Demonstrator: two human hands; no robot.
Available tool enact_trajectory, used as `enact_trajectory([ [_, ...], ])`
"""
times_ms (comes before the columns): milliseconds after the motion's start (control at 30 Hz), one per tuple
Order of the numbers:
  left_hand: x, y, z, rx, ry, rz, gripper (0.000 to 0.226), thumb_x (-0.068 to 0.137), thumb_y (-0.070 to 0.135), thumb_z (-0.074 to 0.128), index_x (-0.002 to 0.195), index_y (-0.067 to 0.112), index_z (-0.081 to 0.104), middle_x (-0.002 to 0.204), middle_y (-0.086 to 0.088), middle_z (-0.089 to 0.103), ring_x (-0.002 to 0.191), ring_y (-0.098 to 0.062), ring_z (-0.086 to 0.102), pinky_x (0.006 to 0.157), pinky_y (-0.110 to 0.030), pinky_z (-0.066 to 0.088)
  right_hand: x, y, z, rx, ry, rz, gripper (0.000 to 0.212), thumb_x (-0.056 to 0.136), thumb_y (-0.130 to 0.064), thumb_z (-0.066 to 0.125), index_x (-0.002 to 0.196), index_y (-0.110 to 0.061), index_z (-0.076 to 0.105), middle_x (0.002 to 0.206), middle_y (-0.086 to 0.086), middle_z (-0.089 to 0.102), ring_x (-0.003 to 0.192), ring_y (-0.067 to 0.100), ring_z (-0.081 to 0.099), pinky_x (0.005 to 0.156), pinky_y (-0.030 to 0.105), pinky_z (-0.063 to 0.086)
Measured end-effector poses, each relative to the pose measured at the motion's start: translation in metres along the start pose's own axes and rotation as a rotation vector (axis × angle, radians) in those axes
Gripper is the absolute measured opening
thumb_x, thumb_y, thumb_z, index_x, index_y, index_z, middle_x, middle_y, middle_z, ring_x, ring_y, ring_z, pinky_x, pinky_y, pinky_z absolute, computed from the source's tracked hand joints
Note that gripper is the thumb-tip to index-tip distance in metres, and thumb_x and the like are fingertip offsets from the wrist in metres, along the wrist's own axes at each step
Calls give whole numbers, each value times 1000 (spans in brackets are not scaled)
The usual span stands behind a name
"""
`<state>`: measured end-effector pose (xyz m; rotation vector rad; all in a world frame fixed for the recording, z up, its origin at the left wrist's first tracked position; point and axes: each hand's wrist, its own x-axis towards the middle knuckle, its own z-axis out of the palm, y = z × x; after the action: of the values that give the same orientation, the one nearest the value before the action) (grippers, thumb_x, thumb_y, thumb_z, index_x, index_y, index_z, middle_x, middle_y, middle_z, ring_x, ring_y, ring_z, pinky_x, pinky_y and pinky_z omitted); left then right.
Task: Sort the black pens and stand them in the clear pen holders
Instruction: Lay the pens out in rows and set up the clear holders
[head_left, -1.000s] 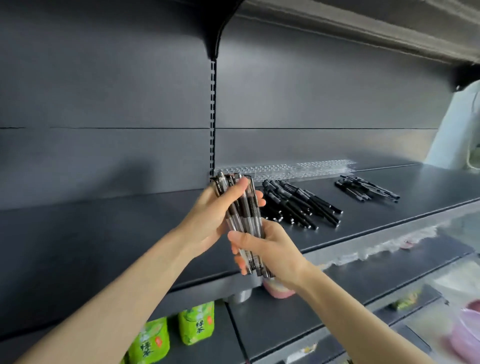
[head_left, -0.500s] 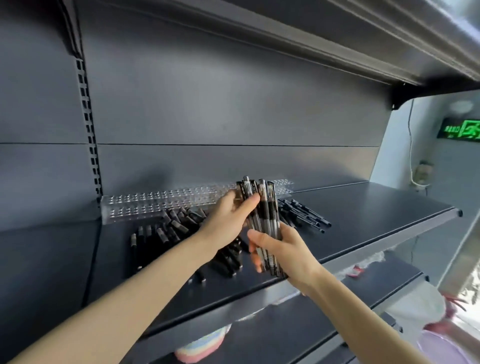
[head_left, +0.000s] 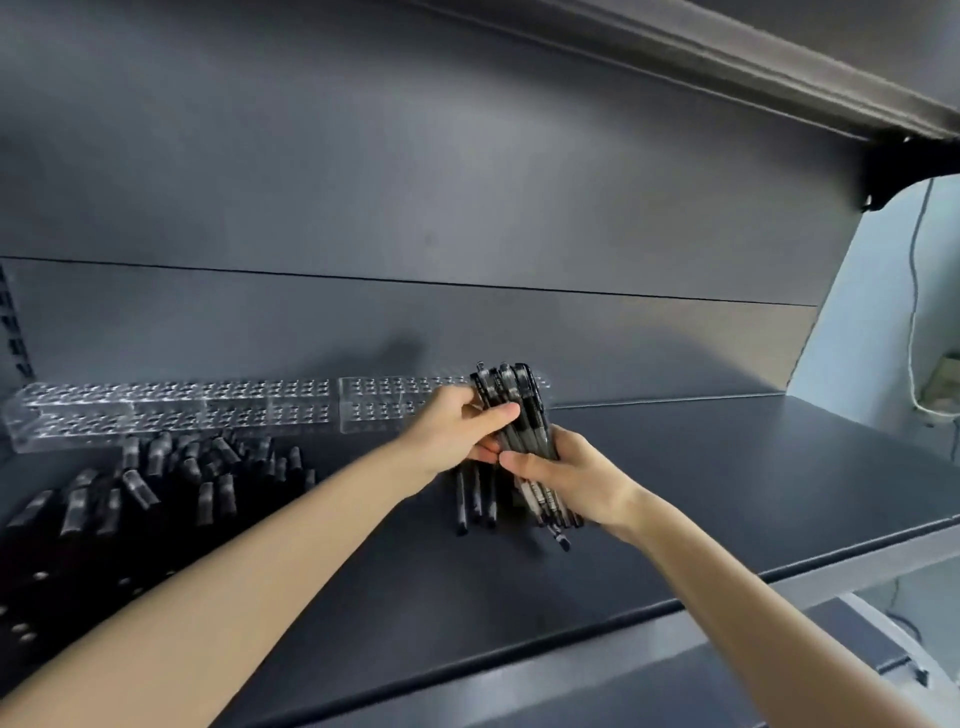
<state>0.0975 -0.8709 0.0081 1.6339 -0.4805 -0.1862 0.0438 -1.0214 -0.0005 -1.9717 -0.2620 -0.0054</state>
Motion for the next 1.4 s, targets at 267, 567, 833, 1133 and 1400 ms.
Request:
enact_trajectory([
  [267,30,-30,34,558,257,-119,45,89,53,52,83,8,57,88,-9,55,88,-23,55,80,-34,40,28,41,-44,-502,-134,126,42,91,-55,46,111,-17,50,140,0,25,130,18,18,107,33,12],
  [567,28,-54,52,807,275,-276,67,97,55,27,151,17,17,159,-3,9,146,-19,6,117,-36,9,45,83,-61,-659,-179,31,68,97,-54,29,152,-21,7,160,-2,-5,146,15,-8,116,38,-2],
  [833,14,-51,64,844,224,-320,68,96,58,23,152,24,2,160,0,-4,146,-19,-7,117,-39,0,45,89,-71,-642,-162,22,75,93,-61,34,151,-23,7,160,-1,-2,146,21,-4,118,42,6],
  [1133,12,-50,68,855,203,-295,64,98,54,25,152,26,6,160,-2,-5,147,-16,-3,118,-38,5,42,86,-78,-691,-148,21,62,95,-55,36,148,-24,25,159,1,8,146,27,5,116,44,12],
  [1400,2,-30,53,930,337,-177,48,99,41,38,140,16,38,147,1,34,134,-19,34,107,-37,31,41,74,-82,-712,-27,-80,47,95,-43,47,131,-13,49,138,5,44,126,30,40,100,38,38],
])
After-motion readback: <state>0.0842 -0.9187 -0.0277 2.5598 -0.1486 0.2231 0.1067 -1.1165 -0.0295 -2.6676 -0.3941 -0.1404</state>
